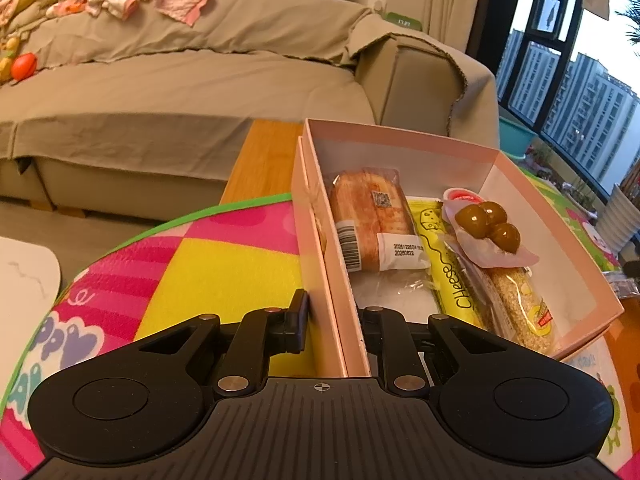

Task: Organize objects
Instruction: 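Grasp the clear barcoded candy packet with the right gripper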

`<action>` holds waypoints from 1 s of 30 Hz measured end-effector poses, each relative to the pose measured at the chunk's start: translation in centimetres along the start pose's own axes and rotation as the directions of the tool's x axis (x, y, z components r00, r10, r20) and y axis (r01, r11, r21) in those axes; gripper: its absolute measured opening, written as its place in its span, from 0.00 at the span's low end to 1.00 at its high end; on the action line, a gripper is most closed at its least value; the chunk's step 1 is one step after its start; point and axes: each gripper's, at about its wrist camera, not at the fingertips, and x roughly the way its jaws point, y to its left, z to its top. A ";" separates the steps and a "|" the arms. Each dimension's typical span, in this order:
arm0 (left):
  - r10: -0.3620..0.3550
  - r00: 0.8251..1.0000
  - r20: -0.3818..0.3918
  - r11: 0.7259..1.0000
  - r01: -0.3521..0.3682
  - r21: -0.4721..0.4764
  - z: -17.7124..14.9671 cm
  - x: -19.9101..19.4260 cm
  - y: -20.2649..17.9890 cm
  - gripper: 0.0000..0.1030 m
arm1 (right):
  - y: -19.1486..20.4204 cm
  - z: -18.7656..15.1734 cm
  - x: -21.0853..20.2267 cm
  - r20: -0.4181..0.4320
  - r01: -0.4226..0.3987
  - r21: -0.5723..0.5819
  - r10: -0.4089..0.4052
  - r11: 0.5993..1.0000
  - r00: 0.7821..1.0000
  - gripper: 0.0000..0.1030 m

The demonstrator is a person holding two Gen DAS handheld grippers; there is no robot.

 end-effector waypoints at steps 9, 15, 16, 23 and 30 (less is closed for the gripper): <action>0.003 1.000 -0.004 1.000 -0.003 0.004 0.0 0.0 0.0 0.18 | 2.8 0.0 3.3 -0.012 -0.044 -0.047 0.044 0.998 0.999 0.84; 0.001 1.000 -0.005 1.000 -0.001 0.008 0.0 0.1 0.0 0.18 | 7.2 -0.7 4.2 -0.048 -0.078 -0.239 0.069 0.968 0.997 0.50; 0.001 1.000 -0.004 1.000 -0.001 0.008 0.0 0.1 0.0 0.18 | 7.6 -1.1 4.1 -0.048 -0.076 -0.272 0.065 0.959 0.997 0.44; 0.001 1.000 -0.004 1.000 -0.001 0.005 0.0 0.0 0.0 0.18 | 7.9 -5.0 0.8 -0.053 -0.095 -0.380 0.081 0.920 0.995 0.36; 0.001 1.000 -0.004 1.000 -0.001 0.006 0.0 0.1 0.0 0.18 | 7.3 -9.6 -3.4 -0.133 -0.173 -0.413 0.129 0.894 0.983 0.35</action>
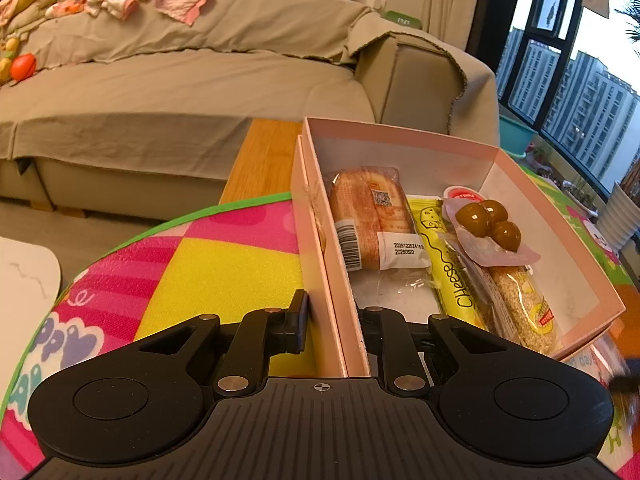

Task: Organize objects
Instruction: 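Grasp the clear barcoded candy packet with the right gripper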

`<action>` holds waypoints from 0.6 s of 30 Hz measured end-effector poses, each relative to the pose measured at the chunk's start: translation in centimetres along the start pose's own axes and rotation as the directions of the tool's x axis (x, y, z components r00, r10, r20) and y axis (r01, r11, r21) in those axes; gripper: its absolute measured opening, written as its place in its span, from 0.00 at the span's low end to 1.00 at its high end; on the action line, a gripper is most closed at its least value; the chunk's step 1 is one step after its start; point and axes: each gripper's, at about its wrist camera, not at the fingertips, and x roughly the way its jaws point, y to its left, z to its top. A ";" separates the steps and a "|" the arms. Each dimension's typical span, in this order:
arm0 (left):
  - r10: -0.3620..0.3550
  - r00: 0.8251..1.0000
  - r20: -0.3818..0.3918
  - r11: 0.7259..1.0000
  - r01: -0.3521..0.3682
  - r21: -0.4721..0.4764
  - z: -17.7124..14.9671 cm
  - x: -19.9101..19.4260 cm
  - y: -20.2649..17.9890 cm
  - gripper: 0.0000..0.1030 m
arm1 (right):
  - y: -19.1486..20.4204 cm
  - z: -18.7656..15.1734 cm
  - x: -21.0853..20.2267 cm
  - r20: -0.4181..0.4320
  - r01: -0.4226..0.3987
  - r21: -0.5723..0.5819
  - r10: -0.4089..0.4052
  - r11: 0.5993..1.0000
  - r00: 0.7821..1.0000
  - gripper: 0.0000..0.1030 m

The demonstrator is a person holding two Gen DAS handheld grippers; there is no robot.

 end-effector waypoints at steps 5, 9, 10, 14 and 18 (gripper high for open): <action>0.000 1.000 0.000 1.000 0.000 0.001 0.0 0.0 0.0 0.18 | 1.8 -2.9 -2.0 -0.016 -0.013 -0.030 0.012 0.999 1.000 0.37; 0.012 1.000 0.010 1.000 -0.012 0.007 0.0 0.1 -0.2 0.18 | 3.4 -4.4 -2.9 -0.029 -0.052 -0.052 0.051 0.997 0.998 0.41; 0.012 1.000 0.013 1.000 -0.012 0.009 0.0 0.1 -0.2 0.18 | 3.9 -4.6 -3.0 -0.026 -0.048 -0.065 0.046 0.997 0.999 0.43; -0.009 1.000 0.026 1.000 0.009 0.013 0.0 0.3 0.1 0.18 | 5.4 -5.1 -3.0 -0.013 -0.033 -0.118 0.031 0.992 0.999 0.45; -0.013 0.999 0.033 1.000 0.013 0.006 0.0 0.3 0.3 0.18 | 6.7 -5.3 -3.2 -0.021 -0.041 -0.167 0.038 0.985 0.999 0.39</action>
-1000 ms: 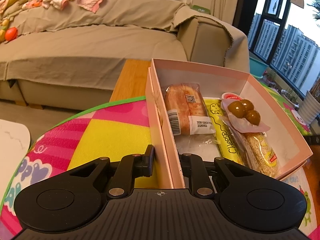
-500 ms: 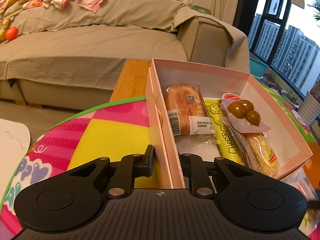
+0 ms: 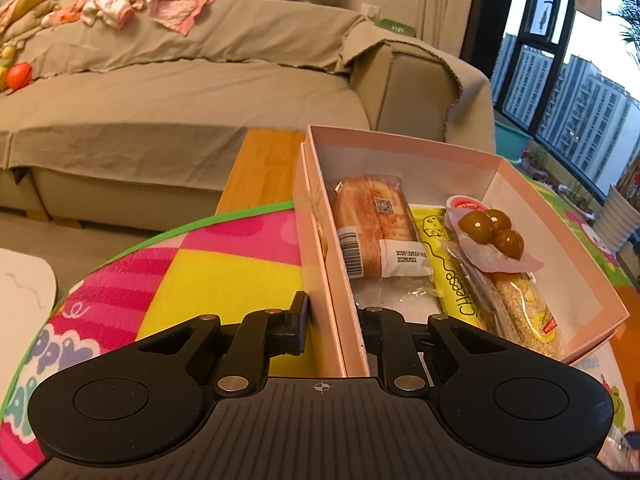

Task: Organize objects
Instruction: 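Drop the candy packet into the pink box with the right gripper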

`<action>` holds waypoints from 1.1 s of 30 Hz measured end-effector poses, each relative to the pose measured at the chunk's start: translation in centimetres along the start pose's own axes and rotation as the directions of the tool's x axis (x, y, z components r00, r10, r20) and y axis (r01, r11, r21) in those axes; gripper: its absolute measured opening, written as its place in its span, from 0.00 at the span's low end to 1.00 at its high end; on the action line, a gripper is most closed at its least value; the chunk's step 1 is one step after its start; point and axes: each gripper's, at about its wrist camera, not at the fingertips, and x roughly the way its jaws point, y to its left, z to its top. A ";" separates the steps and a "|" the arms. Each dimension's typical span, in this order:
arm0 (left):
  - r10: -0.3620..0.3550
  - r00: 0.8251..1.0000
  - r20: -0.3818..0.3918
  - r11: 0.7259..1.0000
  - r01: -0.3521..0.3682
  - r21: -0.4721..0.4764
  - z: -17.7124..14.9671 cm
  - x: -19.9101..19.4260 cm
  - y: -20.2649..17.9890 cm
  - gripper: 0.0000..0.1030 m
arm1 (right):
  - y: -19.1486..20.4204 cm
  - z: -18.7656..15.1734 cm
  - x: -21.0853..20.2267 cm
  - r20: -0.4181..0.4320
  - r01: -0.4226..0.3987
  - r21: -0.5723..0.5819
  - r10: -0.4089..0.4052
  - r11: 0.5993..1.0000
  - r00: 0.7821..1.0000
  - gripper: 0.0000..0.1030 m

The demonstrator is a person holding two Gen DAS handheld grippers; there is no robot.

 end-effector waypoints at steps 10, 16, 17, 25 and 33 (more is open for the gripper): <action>-0.003 1.000 -0.011 1.000 0.002 -0.016 0.0 -0.4 0.0 0.18 | 0.4 2.0 -4.0 0.077 -0.050 0.010 0.049 0.999 0.996 0.35; -0.003 1.000 -0.015 1.000 0.003 -0.022 -0.1 -0.6 0.0 0.18 | 1.5 7.9 -10.7 0.353 -0.136 -0.014 0.132 0.991 0.926 0.35; -0.003 1.000 -0.016 1.000 0.003 -0.021 -0.1 -0.7 0.0 0.18 | 1.8 9.1 -11.3 0.391 -0.153 -0.016 0.147 0.988 0.909 0.35; -0.007 1.000 -0.010 1.000 0.007 -0.019 -0.2 -0.7 0.0 0.18 | 3.7 15.2 -6.1 0.386 -0.243 0.024 0.215 0.970 0.897 0.35; -0.021 1.000 -0.006 1.000 0.021 -0.023 -0.3 -0.8 0.3 0.19 | 4.9 15.7 3.6 0.205 -0.251 0.145 0.220 0.957 0.954 0.35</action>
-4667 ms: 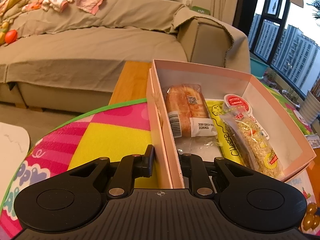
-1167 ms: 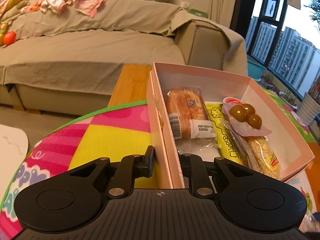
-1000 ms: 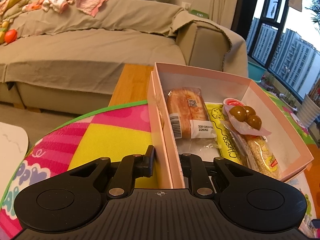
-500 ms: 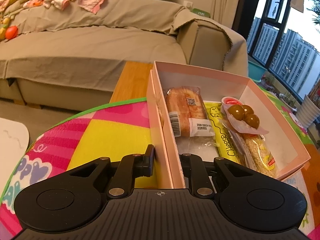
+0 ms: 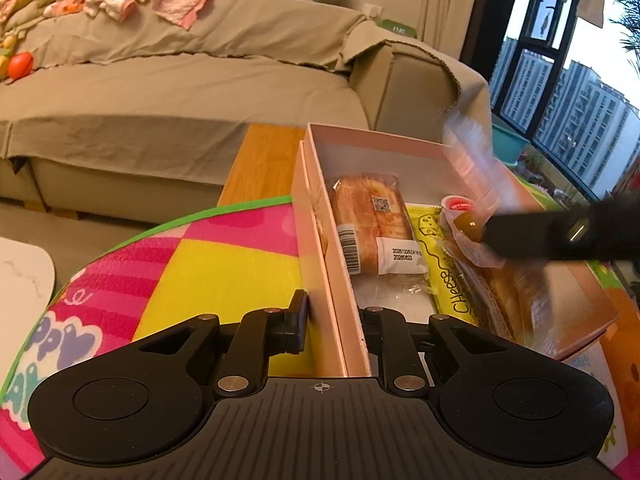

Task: Organize objects
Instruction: 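Drop the candy packet into the pink box with the right gripper, then grasp the yellow-wrapped bread bun with the right gripper and lift it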

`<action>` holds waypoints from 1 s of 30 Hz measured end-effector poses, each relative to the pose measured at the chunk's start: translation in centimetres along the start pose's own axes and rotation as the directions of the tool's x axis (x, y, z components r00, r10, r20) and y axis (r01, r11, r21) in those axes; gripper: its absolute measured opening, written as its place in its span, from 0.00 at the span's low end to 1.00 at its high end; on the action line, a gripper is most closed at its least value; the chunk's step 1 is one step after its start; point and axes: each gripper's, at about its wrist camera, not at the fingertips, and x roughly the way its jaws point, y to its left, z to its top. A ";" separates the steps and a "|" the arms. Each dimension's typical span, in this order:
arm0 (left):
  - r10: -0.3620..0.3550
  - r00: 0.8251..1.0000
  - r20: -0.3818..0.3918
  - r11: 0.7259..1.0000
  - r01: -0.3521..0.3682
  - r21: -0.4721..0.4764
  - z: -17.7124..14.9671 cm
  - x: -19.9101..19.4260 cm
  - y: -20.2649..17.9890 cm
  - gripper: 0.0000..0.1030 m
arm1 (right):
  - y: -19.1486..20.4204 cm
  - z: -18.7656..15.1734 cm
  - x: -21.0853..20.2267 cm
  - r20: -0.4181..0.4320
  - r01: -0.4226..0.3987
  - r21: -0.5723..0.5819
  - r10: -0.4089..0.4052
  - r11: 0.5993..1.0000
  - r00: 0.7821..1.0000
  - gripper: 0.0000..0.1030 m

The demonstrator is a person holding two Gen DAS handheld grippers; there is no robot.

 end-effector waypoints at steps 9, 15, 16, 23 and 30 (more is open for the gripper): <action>-0.001 1.000 0.001 1.000 0.001 -0.004 0.0 0.1 0.0 0.19 | -1.0 -2.0 1.5 -0.025 0.044 0.023 -0.044 0.999 0.999 0.37; 0.003 1.000 -0.002 1.000 -0.003 -0.005 0.0 0.1 0.0 0.19 | -2.1 -1.9 -0.9 0.023 0.068 0.019 -0.068 0.998 0.997 0.40; 0.004 1.000 -0.002 1.000 -0.004 -0.004 0.0 0.1 -0.1 0.19 | -2.4 -1.9 -1.3 0.029 0.071 0.020 -0.072 0.997 0.997 0.41; 0.006 1.000 -0.003 1.000 -0.006 0.000 -0.1 0.0 -0.1 0.19 | -4.3 -3.5 -5.4 0.086 0.166 -0.030 -0.163 0.986 0.983 0.52; 0.006 1.000 -0.003 1.000 -0.006 0.001 -0.1 0.0 -0.1 0.19 | -6.6 -7.6 -11.1 0.116 0.353 -0.084 -0.342 0.932 0.932 0.78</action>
